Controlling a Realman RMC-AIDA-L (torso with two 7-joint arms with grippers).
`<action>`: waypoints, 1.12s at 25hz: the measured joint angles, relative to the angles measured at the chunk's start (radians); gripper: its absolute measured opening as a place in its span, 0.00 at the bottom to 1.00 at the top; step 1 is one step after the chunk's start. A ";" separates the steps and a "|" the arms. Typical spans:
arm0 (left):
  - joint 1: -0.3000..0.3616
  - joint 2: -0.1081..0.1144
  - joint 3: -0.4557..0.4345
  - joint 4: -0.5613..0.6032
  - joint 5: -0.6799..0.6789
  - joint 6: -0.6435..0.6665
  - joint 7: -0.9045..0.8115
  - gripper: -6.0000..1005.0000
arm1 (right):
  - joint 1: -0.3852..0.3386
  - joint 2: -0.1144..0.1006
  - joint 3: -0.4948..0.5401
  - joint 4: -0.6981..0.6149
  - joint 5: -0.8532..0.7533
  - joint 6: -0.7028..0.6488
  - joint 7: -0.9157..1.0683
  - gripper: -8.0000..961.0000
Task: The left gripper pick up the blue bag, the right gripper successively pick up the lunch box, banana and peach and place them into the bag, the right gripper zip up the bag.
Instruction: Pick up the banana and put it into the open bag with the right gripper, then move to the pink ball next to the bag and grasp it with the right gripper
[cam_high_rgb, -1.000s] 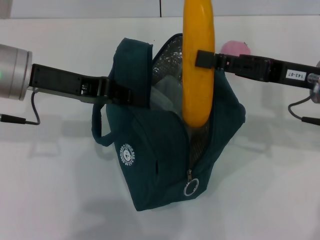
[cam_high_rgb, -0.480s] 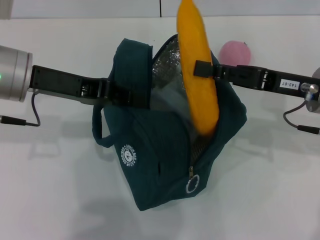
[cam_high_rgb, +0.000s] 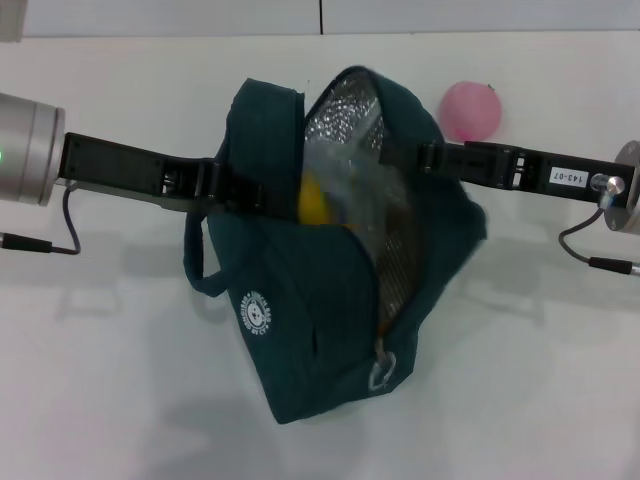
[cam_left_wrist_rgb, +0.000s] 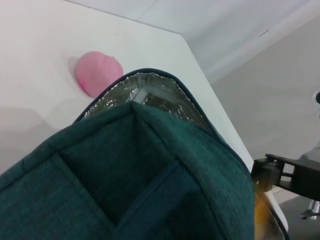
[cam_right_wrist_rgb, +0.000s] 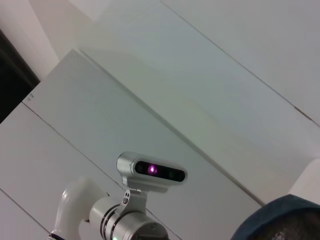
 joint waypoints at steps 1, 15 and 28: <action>0.000 0.000 0.000 0.000 0.000 0.000 0.000 0.06 | 0.000 0.000 0.000 0.000 0.000 0.000 0.000 0.57; 0.007 0.000 0.000 0.000 -0.001 0.001 0.000 0.06 | -0.069 -0.018 0.026 -0.120 0.120 -0.080 -0.101 0.74; 0.007 0.000 0.000 0.000 -0.006 0.002 0.003 0.06 | -0.165 -0.037 0.128 -0.190 0.093 0.335 -0.439 0.88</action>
